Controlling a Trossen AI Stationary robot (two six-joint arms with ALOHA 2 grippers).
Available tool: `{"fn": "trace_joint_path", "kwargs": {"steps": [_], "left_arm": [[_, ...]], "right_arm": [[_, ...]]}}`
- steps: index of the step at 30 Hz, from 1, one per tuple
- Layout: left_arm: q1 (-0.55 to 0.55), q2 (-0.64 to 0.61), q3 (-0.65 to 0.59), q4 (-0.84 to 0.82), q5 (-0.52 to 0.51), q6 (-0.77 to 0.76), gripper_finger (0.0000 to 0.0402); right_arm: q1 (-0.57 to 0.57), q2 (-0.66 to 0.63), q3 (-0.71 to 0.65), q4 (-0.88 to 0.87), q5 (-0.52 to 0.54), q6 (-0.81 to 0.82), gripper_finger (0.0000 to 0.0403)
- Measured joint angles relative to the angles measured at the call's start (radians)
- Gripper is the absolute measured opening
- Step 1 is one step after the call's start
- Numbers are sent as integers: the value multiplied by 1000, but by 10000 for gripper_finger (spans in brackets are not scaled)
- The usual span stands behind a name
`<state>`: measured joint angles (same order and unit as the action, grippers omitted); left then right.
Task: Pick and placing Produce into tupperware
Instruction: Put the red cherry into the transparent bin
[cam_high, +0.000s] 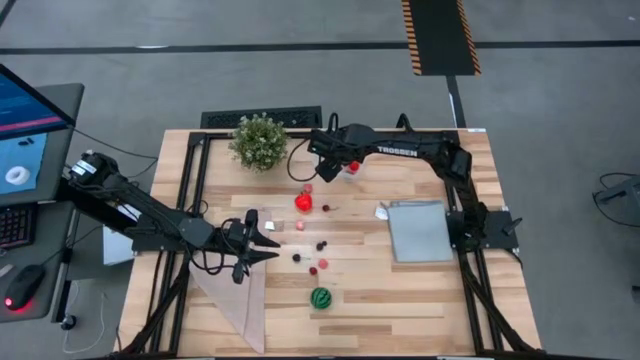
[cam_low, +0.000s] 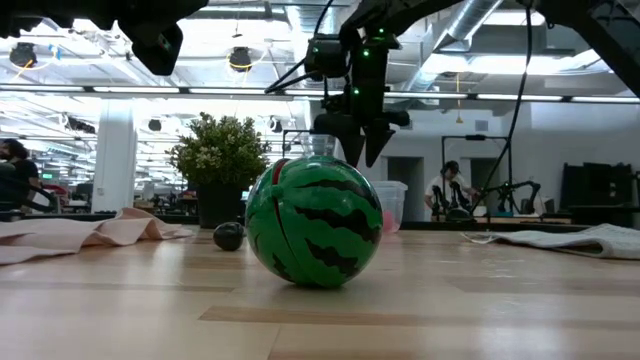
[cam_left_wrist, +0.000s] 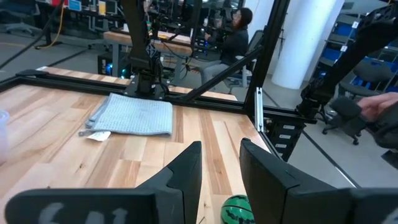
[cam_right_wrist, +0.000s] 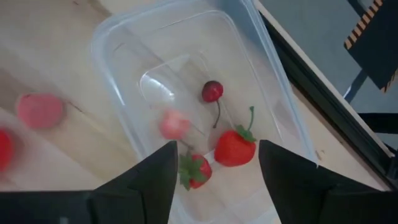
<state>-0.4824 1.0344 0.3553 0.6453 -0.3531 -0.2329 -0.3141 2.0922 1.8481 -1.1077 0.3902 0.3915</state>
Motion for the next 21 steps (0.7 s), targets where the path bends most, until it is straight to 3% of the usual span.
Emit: {"fn": "trace_joint_path", "kwargs": {"steps": [9,21], "left_arm": [[0,0,0,-7,-23,11,97],[-4,0,0,-13,-25,11,97]], "right_arm": [[99,-116,0,-14,-5,-39,249],[413,-357,-5,40,-15,-60,249]]}}
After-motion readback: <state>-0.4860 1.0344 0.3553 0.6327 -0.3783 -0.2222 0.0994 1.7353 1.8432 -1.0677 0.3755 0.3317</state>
